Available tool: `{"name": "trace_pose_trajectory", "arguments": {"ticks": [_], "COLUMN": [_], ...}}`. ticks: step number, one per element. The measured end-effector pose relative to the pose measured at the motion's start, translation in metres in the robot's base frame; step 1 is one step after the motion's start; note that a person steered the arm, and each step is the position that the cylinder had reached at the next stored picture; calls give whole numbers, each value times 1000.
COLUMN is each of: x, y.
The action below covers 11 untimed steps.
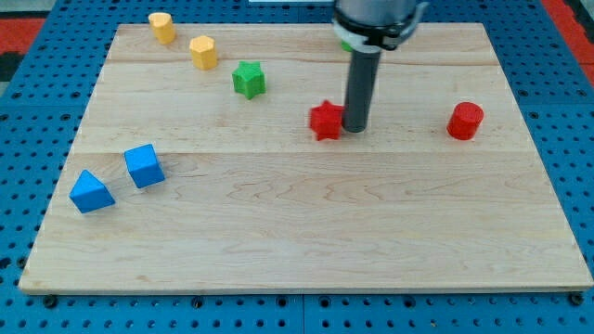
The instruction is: Locate the red circle diagonally at the bottom right side of the red star
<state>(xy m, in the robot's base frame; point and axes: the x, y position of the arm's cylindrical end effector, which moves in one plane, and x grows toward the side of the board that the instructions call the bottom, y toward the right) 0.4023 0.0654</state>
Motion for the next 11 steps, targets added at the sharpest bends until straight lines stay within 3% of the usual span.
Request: {"name": "trace_pose_trajectory", "arguments": {"ticks": [2,3,4,5,6,7,8,9,10,11], "x": [-77,-48,38,59,11,-2,66,55,7,-23], "y": [141,204,199,201,235,165,111,122,172,116]}}
